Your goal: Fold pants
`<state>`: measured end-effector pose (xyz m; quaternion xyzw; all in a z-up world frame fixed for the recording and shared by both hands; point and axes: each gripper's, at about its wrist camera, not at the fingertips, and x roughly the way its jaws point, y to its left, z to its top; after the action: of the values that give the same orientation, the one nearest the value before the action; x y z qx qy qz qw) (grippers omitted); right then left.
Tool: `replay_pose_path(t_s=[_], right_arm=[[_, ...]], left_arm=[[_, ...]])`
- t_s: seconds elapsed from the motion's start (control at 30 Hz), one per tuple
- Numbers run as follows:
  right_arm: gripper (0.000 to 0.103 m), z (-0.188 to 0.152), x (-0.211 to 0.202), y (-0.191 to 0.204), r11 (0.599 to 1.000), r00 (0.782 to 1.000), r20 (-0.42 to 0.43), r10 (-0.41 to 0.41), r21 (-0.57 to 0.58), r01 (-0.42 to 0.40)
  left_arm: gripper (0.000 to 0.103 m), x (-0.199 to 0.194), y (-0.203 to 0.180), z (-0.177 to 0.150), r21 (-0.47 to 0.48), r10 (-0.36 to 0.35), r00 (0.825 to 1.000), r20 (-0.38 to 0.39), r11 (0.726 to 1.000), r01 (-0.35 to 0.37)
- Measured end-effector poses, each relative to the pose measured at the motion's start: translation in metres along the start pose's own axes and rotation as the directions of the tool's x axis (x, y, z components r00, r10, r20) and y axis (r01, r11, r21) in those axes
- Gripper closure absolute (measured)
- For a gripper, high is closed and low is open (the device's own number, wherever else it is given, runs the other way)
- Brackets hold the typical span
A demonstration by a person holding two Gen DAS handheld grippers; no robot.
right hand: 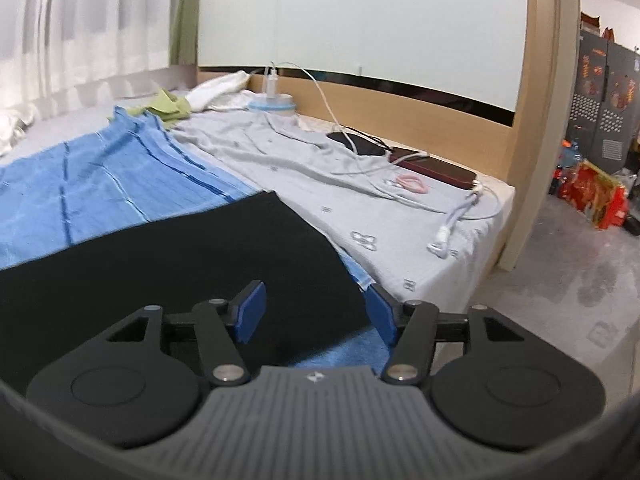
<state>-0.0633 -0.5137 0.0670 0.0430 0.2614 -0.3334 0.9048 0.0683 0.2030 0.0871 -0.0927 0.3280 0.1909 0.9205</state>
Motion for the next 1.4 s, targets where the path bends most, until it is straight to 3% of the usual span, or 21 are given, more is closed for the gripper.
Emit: replay_pose_path(t_s=[0.13,0.3,0.53,0.77,1.0,1.13,1.23,1.27,1.4], right_arm=[[0.028,0.002,-0.006,0.005,0.999,0.999,0.004,0.040,0.017,-0.040],[0.025,-0.005,-0.004,0.008,0.991,0.993,-0.022,0.112,0.072,-0.110],[0.025,-0.025,0.012,-0.004,0.944,0.966,-0.074,0.246,0.244,-0.222],[0.025,-0.033,0.034,-0.020,0.873,0.940,-0.061,0.337,0.395,-0.287],[0.025,-0.024,0.065,-0.035,0.821,0.936,-0.035,0.351,0.492,-0.290],[0.025,-0.013,0.083,-0.032,0.831,0.946,-0.036,0.322,0.489,-0.264],[0.025,-0.004,0.097,-0.024,0.863,0.955,-0.063,0.291,0.447,-0.233],[0.028,0.000,0.100,-0.019,0.881,0.959,-0.075,0.274,0.419,-0.219],[0.069,0.012,0.106,0.005,0.933,0.962,-0.119,0.244,0.298,-0.200]], left_arm=[[0.063,-0.020,-0.030,-0.002,0.072,-0.076,0.997,0.034,0.995,0.074],[0.058,-0.032,-0.077,-0.020,0.176,-0.186,0.983,0.005,0.967,0.182],[0.056,-0.031,-0.123,-0.061,0.278,-0.231,0.971,-0.062,0.930,0.239],[0.055,-0.018,-0.127,-0.087,0.291,-0.187,0.976,-0.108,0.933,0.211],[0.054,0.000,-0.103,-0.090,0.243,-0.111,0.984,-0.138,0.959,0.142],[0.054,0.003,-0.090,-0.089,0.229,-0.084,0.988,-0.132,0.967,0.113],[0.054,0.005,-0.084,-0.087,0.223,-0.070,0.989,-0.130,0.970,0.098],[0.054,0.007,-0.084,-0.085,0.224,-0.063,0.990,-0.129,0.970,0.091],[0.054,0.010,-0.081,-0.082,0.211,-0.054,0.990,-0.132,0.974,0.081]])
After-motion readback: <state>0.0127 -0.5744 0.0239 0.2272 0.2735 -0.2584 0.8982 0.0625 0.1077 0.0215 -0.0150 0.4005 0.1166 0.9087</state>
